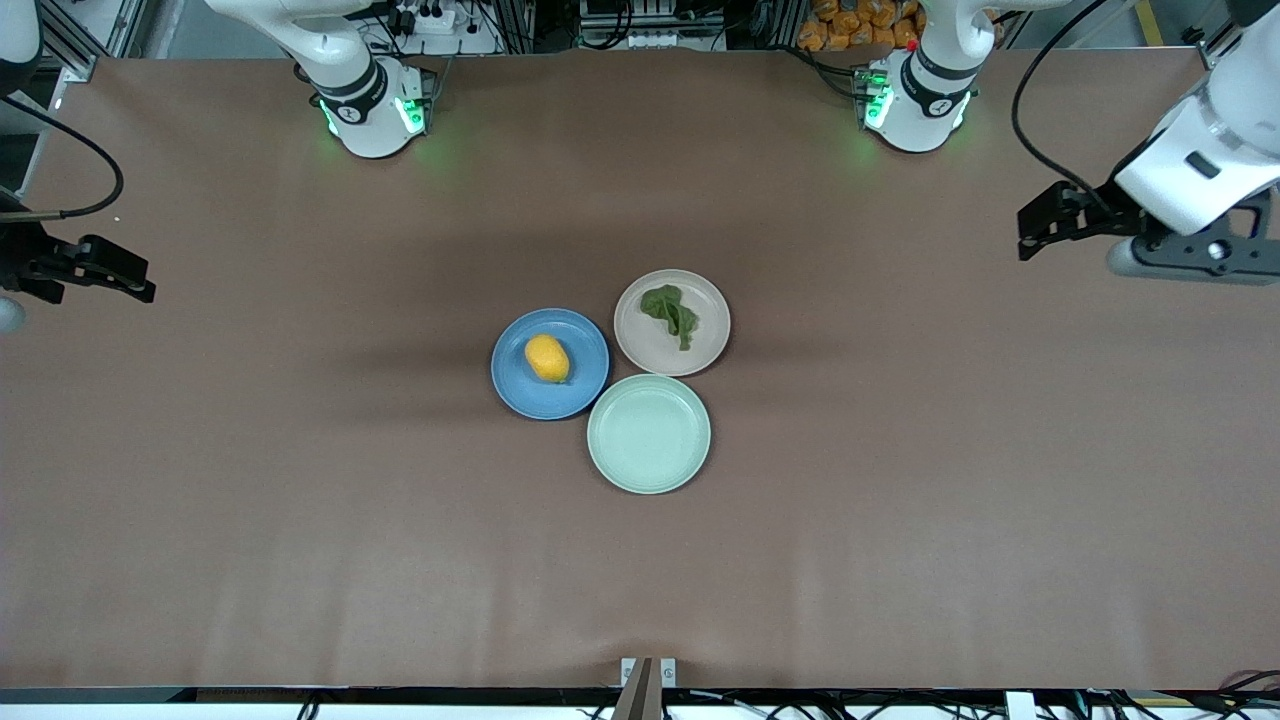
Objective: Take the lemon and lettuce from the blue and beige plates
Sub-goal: 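Reach the right gripper to the lemon while the left gripper reaches the lettuce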
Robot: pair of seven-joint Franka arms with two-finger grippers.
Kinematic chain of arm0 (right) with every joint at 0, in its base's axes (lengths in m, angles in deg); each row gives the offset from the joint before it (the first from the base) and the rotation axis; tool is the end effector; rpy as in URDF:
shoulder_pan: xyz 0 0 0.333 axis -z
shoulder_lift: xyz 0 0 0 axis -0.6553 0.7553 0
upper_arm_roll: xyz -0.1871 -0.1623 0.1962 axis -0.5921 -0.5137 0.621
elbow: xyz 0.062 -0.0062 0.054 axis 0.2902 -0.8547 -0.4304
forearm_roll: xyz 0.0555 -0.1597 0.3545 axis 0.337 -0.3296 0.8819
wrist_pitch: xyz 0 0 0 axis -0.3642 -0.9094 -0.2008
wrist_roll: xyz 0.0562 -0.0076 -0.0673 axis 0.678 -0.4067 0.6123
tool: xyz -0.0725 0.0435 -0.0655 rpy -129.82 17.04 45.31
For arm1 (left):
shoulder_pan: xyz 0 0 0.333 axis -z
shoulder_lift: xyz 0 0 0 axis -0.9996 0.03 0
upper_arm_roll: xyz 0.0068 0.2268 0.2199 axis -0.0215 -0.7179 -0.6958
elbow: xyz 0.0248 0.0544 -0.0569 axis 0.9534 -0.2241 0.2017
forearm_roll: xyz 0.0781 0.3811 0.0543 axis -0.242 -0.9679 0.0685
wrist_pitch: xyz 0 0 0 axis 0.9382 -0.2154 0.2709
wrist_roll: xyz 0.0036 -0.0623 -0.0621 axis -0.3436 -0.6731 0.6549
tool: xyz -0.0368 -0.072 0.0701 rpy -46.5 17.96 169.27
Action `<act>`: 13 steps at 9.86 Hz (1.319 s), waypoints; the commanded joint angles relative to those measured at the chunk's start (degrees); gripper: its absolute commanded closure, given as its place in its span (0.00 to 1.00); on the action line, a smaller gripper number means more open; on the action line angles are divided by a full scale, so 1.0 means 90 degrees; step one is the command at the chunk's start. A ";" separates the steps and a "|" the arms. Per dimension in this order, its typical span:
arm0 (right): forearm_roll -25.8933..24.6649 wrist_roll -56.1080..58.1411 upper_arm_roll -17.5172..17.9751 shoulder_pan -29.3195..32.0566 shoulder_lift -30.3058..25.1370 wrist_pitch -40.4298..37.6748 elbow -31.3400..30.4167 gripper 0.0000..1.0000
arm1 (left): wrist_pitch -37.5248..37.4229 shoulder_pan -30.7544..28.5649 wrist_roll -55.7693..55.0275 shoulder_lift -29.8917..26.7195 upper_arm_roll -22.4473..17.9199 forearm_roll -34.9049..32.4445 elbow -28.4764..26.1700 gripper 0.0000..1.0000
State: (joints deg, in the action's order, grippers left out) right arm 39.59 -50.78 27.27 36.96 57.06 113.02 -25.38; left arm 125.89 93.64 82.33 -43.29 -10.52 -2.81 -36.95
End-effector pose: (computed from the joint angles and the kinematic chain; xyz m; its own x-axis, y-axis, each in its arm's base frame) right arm 0.5790 -0.0198 0.6146 0.9992 0.0115 -0.0384 0.0126 -0.9995 0.0276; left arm 0.5530 -0.1100 0.6256 0.9928 -0.1153 -0.0323 -0.1145 -0.9931 0.0246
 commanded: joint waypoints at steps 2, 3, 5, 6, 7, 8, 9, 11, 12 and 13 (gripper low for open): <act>0.0027 -0.0042 0.0065 0.0013 0.0069 -0.0211 0.0138 0.00 | 0.0330 0.0048 -0.0289 0.0051 0.0127 0.0287 -0.0329 0.00; 0.0036 -0.0033 0.0065 0.0013 0.0069 -0.0279 0.0138 0.00 | 0.0554 0.0049 -0.0493 0.0129 0.0235 0.0278 -0.0505 0.00; 0.0541 -0.0042 0.0065 0.0042 0.0069 -0.0367 0.0119 0.00 | 0.1100 0.0058 -0.0960 0.0197 0.0536 0.0278 -0.0982 0.00; 0.0573 -0.0042 0.0065 -0.0016 0.0078 -0.0426 0.0109 0.00 | 0.1529 0.0058 -0.1293 0.0198 0.0703 0.0278 -0.1323 0.00; 0.0573 -0.0052 0.0075 -0.0142 0.0078 -0.0485 0.0090 0.00 | 0.1958 0.0049 -0.1567 0.0198 0.0927 0.0278 -0.1646 0.00; 0.0573 -0.0091 0.0065 -0.0289 0.0136 -0.0495 0.0051 0.00 | 0.2320 0.0068 -0.1888 0.0246 0.1064 0.0278 -0.1881 0.00; 0.0573 -0.0091 0.0075 -0.0503 0.0292 -0.0505 0.0031 0.00 | 0.2527 0.0059 -0.2191 0.0411 0.1240 0.0268 -0.1932 0.00; 0.0583 -0.0082 0.0075 -0.0952 0.0526 -0.0495 0.0031 0.00 | 0.3006 0.0097 -0.2903 0.0733 0.1475 0.0258 -0.1922 0.00; 0.0796 -0.0053 0.0084 -0.1070 0.0682 -0.0495 0.0021 0.00 | 0.3095 0.0262 -0.3246 0.0870 0.1505 0.0200 -0.1922 0.00; 0.1107 -0.0072 0.0075 -0.1120 0.0829 -0.0456 0.0021 0.00 | 0.3289 0.0351 -0.3587 0.1036 0.1505 0.0200 -0.1922 0.00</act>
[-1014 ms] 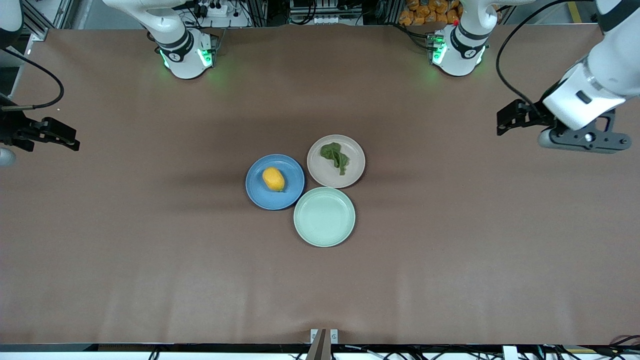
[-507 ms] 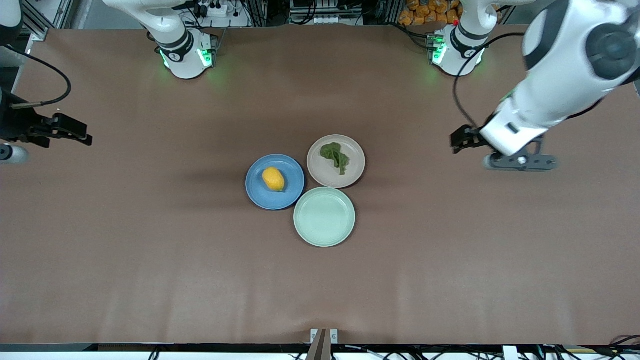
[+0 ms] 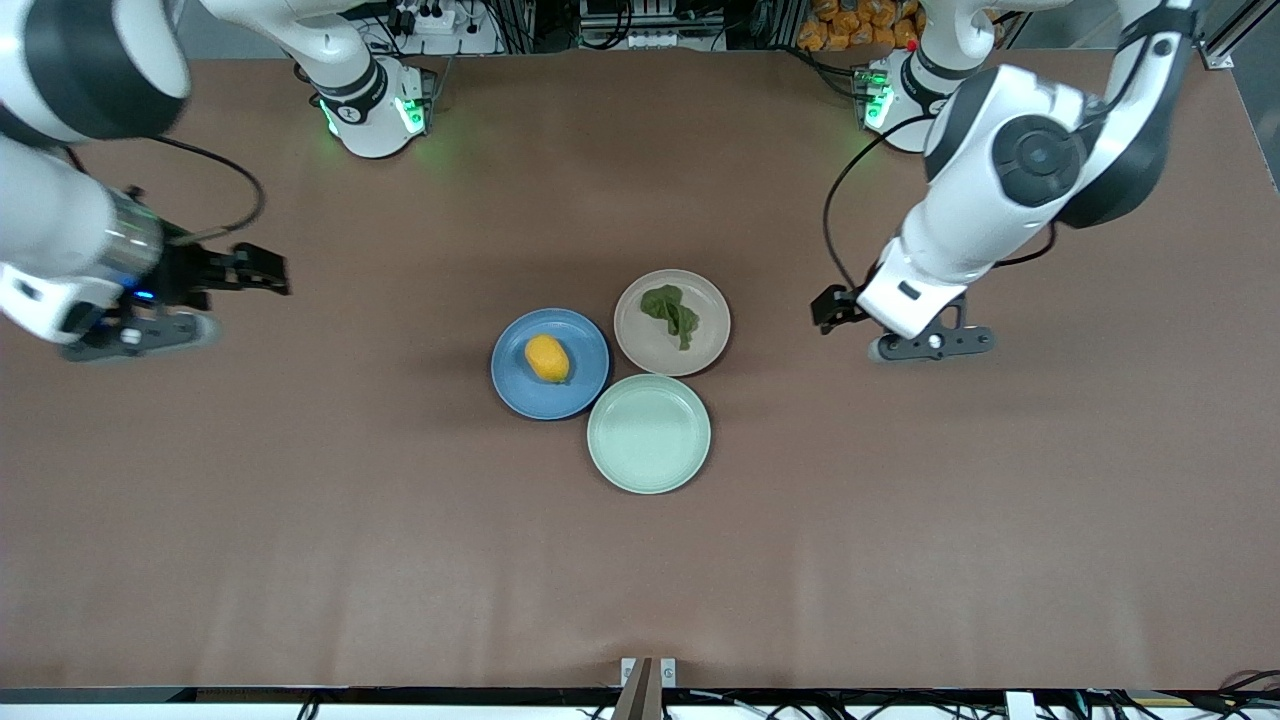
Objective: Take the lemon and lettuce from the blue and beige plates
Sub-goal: 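Reach the right gripper to the lemon while the left gripper reaches the lettuce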
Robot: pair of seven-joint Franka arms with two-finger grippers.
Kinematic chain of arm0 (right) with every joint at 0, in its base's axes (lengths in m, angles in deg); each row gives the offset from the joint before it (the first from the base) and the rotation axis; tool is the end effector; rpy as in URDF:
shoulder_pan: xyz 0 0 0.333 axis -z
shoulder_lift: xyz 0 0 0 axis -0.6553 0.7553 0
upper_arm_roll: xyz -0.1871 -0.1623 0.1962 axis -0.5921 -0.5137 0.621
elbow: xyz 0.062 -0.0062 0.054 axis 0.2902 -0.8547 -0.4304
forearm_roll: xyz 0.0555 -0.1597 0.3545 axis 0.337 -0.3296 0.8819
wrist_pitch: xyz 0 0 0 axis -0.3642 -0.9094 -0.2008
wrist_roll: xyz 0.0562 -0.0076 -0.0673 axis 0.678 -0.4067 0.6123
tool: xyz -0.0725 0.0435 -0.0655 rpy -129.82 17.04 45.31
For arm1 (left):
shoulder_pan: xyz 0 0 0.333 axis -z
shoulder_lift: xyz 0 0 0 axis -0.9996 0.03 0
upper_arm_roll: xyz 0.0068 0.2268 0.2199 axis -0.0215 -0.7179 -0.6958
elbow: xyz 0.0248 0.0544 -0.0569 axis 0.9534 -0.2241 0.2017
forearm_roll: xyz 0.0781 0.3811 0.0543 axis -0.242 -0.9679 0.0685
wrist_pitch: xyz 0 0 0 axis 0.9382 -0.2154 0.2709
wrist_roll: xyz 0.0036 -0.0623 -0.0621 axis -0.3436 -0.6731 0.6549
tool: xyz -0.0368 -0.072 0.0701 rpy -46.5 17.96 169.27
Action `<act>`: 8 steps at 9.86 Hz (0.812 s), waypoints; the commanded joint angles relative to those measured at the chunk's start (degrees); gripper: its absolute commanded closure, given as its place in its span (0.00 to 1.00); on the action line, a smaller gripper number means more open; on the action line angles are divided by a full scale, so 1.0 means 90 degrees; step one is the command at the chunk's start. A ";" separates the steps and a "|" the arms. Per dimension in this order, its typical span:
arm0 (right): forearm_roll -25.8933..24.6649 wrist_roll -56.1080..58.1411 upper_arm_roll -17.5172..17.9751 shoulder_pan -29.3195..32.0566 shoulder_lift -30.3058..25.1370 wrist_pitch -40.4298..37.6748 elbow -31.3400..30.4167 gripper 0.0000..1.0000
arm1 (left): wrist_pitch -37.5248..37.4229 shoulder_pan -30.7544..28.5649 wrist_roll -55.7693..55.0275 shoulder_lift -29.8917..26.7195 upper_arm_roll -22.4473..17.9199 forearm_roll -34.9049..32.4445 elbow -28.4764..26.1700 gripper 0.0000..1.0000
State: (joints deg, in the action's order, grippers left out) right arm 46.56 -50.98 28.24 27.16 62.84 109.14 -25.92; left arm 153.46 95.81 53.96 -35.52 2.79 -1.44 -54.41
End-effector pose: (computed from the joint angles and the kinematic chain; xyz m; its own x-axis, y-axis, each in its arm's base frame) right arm 0.5865 0.1066 0.5464 0.9571 0.2011 -0.2088 0.1851 -0.9782 -0.0937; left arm 0.5489 -0.2672 0.4474 0.9904 0.1327 -0.0395 0.1360 -0.9861 0.0952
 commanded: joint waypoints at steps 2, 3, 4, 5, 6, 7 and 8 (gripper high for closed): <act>0.0483 -0.0068 -0.0034 -0.0303 0.0441 0.0305 0.0063 0.00 | 0.0529 0.0402 -0.1090 0.0485 0.0026 0.0038 0.0008 0.00; 0.0483 -0.0156 -0.0034 -0.0411 0.0548 0.0520 0.0024 0.00 | 0.0781 0.0578 -0.1558 0.0631 0.0026 -0.0145 -0.0002 0.00; 0.0483 -0.0340 -0.0034 -0.0547 0.0607 0.0716 -0.0064 0.00 | 0.0977 0.0705 -0.2017 0.0807 0.0026 -0.0273 -0.0002 0.00; 0.0473 -0.0642 -0.0034 -0.0684 0.0695 0.0853 -0.0113 0.00 | 0.1182 0.0861 -0.2331 0.0992 0.0026 -0.0293 -0.0002 0.00; 0.0444 -0.0906 -0.0034 -0.0879 0.0802 0.0999 -0.0113 0.00 | 0.1320 0.1008 -0.2624 0.1168 0.0026 -0.0303 -0.0012 0.00; 0.0434 -0.1111 -0.0034 -0.1026 0.0939 0.1175 -0.0123 0.00 | 0.1418 0.1077 -0.2868 0.1276 0.0026 -0.0332 -0.0012 0.00; 0.0434 -0.1258 -0.0034 -0.1182 0.1114 0.1428 -0.0123 0.00 | 0.1525 0.1155 -0.2997 0.1403 0.0026 -0.0342 -0.0002 0.00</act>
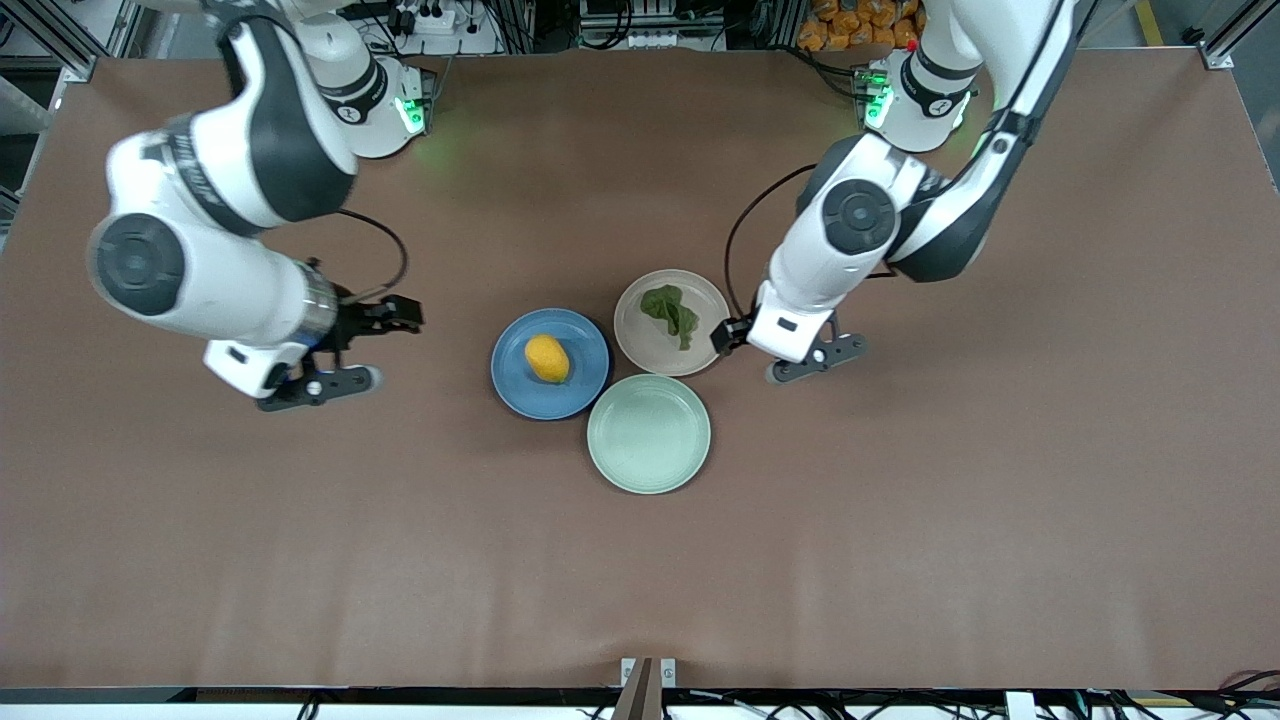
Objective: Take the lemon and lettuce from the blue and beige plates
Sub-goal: 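Reach the right gripper to the lemon while the left gripper reaches the lettuce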
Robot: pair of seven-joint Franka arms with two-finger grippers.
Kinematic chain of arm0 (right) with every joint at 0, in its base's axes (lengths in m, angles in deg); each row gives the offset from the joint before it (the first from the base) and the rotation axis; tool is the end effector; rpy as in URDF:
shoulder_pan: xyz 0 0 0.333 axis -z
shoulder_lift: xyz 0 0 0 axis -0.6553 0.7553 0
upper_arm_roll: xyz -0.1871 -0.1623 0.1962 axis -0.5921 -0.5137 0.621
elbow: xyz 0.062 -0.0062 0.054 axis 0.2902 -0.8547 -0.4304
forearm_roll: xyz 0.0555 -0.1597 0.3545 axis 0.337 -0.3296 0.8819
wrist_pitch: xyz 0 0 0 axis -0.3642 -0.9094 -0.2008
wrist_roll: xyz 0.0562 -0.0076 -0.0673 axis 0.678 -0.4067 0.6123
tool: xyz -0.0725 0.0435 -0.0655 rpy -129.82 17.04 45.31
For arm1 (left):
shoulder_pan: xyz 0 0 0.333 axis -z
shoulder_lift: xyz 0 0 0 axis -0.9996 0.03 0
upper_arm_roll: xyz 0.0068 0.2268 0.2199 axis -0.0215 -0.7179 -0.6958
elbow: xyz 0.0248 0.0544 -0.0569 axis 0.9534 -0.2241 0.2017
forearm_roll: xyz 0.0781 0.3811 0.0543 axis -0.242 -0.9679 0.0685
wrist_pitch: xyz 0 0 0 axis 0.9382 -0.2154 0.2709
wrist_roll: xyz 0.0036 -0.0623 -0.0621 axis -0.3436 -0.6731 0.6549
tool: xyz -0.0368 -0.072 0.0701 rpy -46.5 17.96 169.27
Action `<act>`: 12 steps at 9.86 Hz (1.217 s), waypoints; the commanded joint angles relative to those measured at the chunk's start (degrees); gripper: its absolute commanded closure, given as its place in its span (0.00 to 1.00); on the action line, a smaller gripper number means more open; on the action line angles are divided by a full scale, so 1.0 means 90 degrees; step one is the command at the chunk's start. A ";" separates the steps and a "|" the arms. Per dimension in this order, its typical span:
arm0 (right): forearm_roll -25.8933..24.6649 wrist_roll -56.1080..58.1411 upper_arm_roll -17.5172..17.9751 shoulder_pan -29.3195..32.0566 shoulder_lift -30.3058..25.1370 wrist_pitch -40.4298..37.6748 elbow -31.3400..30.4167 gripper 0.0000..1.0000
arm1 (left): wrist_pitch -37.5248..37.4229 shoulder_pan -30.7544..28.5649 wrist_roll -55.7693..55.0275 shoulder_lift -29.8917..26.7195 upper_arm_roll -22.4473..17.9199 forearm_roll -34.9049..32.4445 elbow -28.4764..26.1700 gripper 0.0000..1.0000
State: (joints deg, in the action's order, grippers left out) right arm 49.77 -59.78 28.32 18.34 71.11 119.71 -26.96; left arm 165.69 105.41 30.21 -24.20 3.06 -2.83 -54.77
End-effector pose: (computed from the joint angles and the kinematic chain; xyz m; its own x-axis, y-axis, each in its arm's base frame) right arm 0.6042 0.2157 0.4612 0.9624 0.1796 -0.2040 0.1617 -0.9816 -0.1017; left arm 0.5261 -0.3703 0.3459 0.9224 0.3739 -0.0970 0.3833 -0.9172 0.1087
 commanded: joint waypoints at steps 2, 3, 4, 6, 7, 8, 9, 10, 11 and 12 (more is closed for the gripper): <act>0.0127 -0.0584 -0.0043 -0.0485 0.0517 0.0703 -0.0018 0.00 | 0.0547 0.0313 -0.0708 0.0409 -0.0023 -0.0295 0.0038 0.00; 0.0127 -0.0682 -0.0043 -0.0631 0.0616 0.0831 -0.0057 0.00 | 0.0645 0.0353 -0.0923 0.0565 -0.0014 -0.0490 0.0038 0.00; 0.0127 -0.0818 -0.0043 -0.0768 0.0646 0.1074 -0.0212 0.00 | 0.0695 0.0469 -0.0954 0.0750 -0.0013 -0.0530 0.0067 0.00; 0.0127 -0.0868 -0.0043 -0.1013 0.0646 0.1999 -0.0884 0.00 | 0.0812 0.0772 -0.1167 0.1131 -0.0013 -0.0531 0.0096 0.00; 0.0127 -0.0888 -0.0043 -0.1139 0.0636 0.2410 -0.1206 0.00 | 0.0957 0.0947 -0.1333 0.1384 -0.0013 -0.0531 0.0125 0.00; 0.0127 -0.1081 -0.0043 -0.1208 0.0646 0.2646 -0.1335 0.00 | 0.0988 0.1132 -0.1499 0.1474 -0.0062 -0.0531 0.0116 0.00; 0.0127 -0.1161 -0.0043 -0.1315 0.0646 0.2881 -0.1472 0.00 | 0.0988 0.1173 -0.1549 0.1504 -0.0062 -0.0531 0.0116 0.00; 0.0127 -0.1162 -0.0043 -0.1345 0.0646 0.3076 -0.1647 0.00 | 0.0988 0.1270 -0.1589 0.1562 -0.0062 -0.0531 0.0116 0.00; 0.0127 -0.1162 -0.0043 -0.1413 0.0646 0.3233 -0.1775 0.00 | 0.0988 0.1310 -0.1589 0.1592 -0.0062 -0.0541 0.0097 0.00; 0.0127 -0.1162 -0.0043 -0.1491 0.0646 0.3525 -0.1998 0.00 | 0.0988 0.1407 -0.1589 0.1621 -0.0062 -0.0531 0.0096 0.00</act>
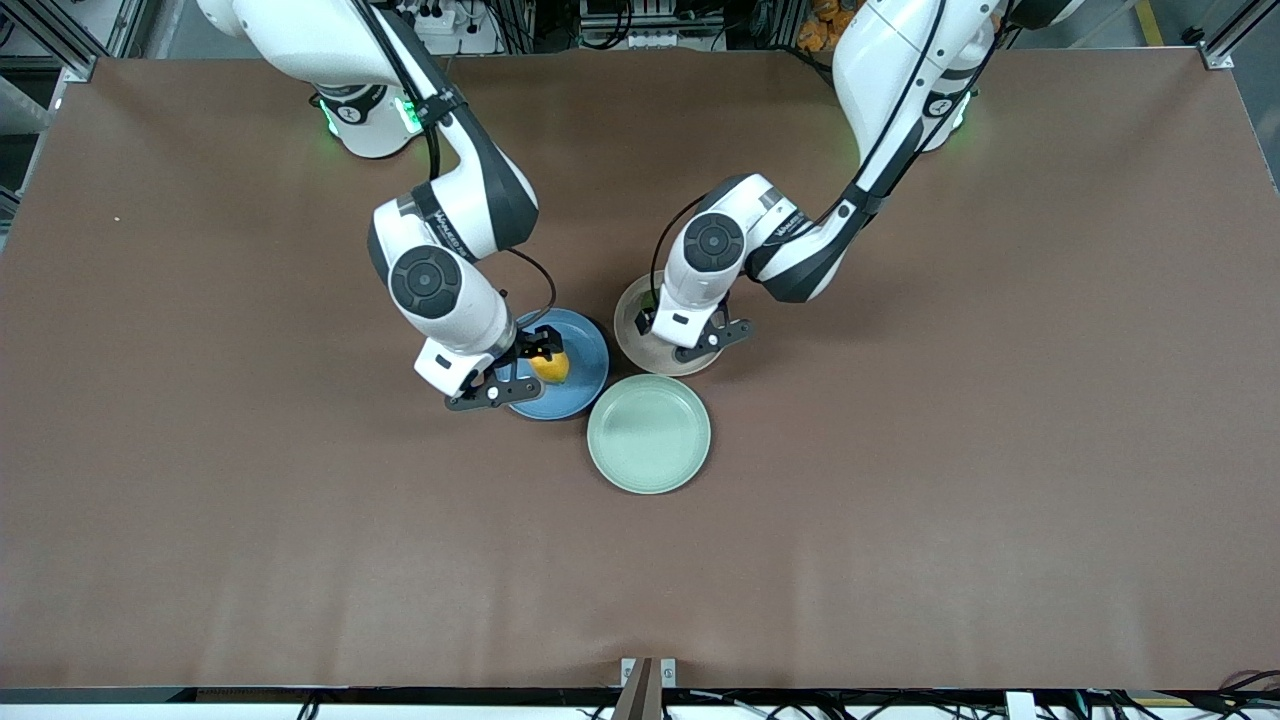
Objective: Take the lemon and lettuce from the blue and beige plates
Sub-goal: 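Close the right gripper on the lemon while the left gripper grasps the lettuce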
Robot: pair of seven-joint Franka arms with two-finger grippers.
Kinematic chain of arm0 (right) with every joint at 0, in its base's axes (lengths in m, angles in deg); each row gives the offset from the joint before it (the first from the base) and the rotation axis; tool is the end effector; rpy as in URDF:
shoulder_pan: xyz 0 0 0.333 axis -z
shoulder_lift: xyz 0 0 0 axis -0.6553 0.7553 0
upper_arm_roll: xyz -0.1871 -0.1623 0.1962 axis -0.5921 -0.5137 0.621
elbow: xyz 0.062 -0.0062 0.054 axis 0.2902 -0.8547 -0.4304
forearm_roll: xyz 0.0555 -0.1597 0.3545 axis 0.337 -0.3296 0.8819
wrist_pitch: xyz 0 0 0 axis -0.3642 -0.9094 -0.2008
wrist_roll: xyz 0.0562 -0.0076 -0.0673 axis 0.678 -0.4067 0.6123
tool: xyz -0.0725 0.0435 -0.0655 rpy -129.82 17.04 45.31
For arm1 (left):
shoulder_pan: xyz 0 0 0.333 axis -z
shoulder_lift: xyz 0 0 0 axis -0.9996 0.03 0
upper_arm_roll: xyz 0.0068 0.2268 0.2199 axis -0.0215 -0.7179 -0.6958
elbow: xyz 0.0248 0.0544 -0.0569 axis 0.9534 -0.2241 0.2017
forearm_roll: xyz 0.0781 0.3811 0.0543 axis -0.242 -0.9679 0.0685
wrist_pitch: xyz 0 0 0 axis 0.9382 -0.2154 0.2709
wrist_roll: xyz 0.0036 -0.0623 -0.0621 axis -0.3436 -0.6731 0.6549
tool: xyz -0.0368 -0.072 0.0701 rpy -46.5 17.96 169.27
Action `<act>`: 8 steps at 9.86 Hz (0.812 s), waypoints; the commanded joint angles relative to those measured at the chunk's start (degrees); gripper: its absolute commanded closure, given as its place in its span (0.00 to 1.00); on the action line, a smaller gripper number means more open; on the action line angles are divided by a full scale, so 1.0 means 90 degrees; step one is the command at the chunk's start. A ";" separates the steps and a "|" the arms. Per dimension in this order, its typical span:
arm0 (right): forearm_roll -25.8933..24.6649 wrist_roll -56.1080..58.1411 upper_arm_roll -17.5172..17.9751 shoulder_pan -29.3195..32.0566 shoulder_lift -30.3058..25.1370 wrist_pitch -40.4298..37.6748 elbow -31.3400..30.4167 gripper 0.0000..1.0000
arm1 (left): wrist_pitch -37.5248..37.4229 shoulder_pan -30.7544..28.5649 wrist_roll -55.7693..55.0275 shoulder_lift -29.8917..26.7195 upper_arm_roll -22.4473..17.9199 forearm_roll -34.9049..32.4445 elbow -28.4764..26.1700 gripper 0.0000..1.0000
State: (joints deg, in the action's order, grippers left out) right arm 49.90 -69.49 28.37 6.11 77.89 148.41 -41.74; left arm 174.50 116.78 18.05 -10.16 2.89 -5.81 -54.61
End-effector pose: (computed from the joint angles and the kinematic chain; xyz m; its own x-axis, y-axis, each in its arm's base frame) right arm 0.5589 0.3345 0.3039 0.9827 0.1609 -0.0918 0.1551 -0.9856 -0.0677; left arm 0.4467 -0.4690 0.2089 0.9067 0.3842 -0.1741 0.3946 -0.9184 0.0278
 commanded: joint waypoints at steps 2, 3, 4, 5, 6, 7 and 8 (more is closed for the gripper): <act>0.0112 -0.0083 -0.0038 -0.0327 -0.0097 0.1115 -0.0912 0.00 | 0.0009 0.0202 -0.0238 0.0168 -0.0044 -0.0209 0.0088 0.00; 0.0112 -0.0083 -0.0038 -0.0386 -0.0068 0.1429 -0.1108 0.00 | 0.0009 0.0241 -0.0238 0.0217 -0.0044 -0.0209 0.0078 0.00; 0.0112 -0.0083 -0.0038 -0.0454 0.0019 0.1625 -0.1168 0.00 | -0.0001 0.0241 -0.0238 0.0246 -0.0044 -0.0209 0.0059 0.00; 0.0112 -0.0083 -0.0038 -0.0503 0.0107 0.1782 -0.1188 0.00 | 0.0009 0.0251 -0.0228 0.0276 -0.0054 -0.0209 0.0068 0.00; 0.0112 -0.0083 -0.0038 -0.0533 0.0185 0.1919 -0.1227 0.00 | 0.0009 0.0367 -0.0286 0.0305 -0.0064 -0.0199 0.0078 0.13; 0.0112 -0.0083 -0.0038 -0.0533 0.0244 0.2056 -0.1266 0.00 | 0.0009 0.0436 -0.0519 0.0296 -0.0151 -0.0199 0.0098 0.73; 0.0112 -0.0083 -0.0038 -0.0533 0.0293 0.2173 -0.1286 0.00 | 0.0009 0.0466 -0.0579 0.0295 -0.0171 -0.0209 0.0098 1.00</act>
State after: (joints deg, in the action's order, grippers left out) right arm 49.90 -69.79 28.40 1.86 80.20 166.15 -52.57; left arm 174.50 119.67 15.79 -7.78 2.37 -5.82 -54.57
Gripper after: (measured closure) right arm 0.000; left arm 0.313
